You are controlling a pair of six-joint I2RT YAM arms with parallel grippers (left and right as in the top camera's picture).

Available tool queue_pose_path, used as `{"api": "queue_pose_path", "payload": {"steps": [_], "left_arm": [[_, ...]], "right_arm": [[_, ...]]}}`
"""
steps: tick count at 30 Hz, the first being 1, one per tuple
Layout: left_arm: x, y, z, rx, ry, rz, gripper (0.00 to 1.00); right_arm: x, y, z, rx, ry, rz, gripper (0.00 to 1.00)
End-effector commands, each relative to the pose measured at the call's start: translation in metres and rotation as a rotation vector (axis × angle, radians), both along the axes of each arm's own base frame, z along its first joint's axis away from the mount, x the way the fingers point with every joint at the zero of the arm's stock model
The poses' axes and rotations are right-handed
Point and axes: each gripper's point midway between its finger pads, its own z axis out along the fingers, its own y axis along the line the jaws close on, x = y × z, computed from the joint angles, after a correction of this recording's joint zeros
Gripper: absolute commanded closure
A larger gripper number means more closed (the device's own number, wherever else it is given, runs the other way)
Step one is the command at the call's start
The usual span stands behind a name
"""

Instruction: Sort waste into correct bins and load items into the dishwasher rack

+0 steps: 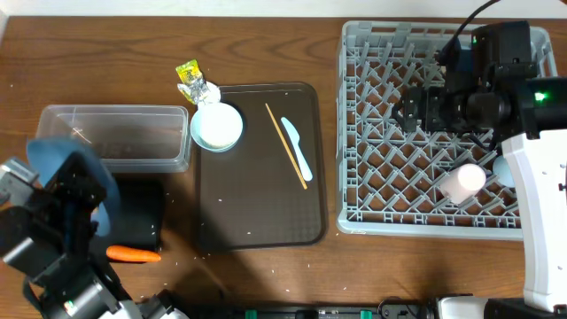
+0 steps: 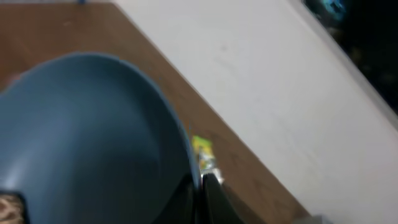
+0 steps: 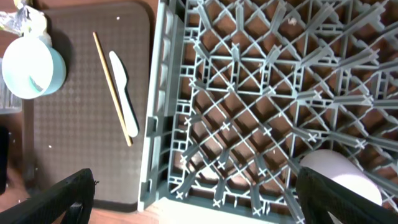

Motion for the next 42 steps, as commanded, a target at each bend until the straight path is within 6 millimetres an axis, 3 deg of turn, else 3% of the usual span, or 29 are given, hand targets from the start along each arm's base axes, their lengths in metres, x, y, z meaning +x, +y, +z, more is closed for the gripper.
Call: {"api": "queue_pose_path", "payload": {"steps": [1,4,7,9,10,12,14,16,19,21,27,42], "left_arm": [[-0.009,0.025,-0.021,-0.009,0.068,0.164,0.94],[-0.003,0.027,-0.04,-0.049,0.108,0.148,0.94],[0.005,0.019,-0.03,-0.045,0.062,0.082,0.94],[0.023,-0.009,0.009,0.01,-0.097,-0.121,0.94],[0.028,-0.03,0.044,0.096,-0.226,-0.27,0.94],[0.025,-0.053,0.09,0.197,-0.385,-0.395,0.93],[0.018,-0.058,0.11,0.235,-0.451,-0.394,0.94],[0.018,-0.05,0.094,0.249,-0.386,-0.343,0.93],[0.018,-0.009,0.014,0.048,-0.105,-0.111,0.94],[0.021,-0.008,-0.006,0.008,-0.048,-0.117,0.94],[0.027,-0.02,0.025,0.075,-0.163,-0.208,0.94],[0.028,-0.03,0.041,0.14,-0.215,-0.269,0.94]], "right_arm": [[0.0,0.003,0.0,-0.003,-0.003,0.018,0.04],[0.001,0.003,0.001,-0.002,-0.011,0.018,0.04],[0.002,0.003,0.001,-0.002,-0.012,0.018,0.05],[0.002,0.003,0.001,-0.002,-0.012,0.018,0.04],[0.001,0.003,0.001,-0.002,-0.012,0.018,0.04],[0.001,0.003,0.001,-0.002,-0.009,0.018,0.04],[0.0,0.003,0.0,-0.002,-0.006,0.018,0.04],[0.001,0.003,0.001,-0.002,-0.009,0.018,0.04],[0.002,0.003,0.002,-0.001,-0.016,0.018,0.04],[0.003,0.003,0.002,-0.001,-0.019,0.018,0.04],[0.003,0.003,0.002,-0.001,-0.018,0.018,0.04],[0.003,0.003,0.002,-0.001,-0.017,0.018,0.04]]}}
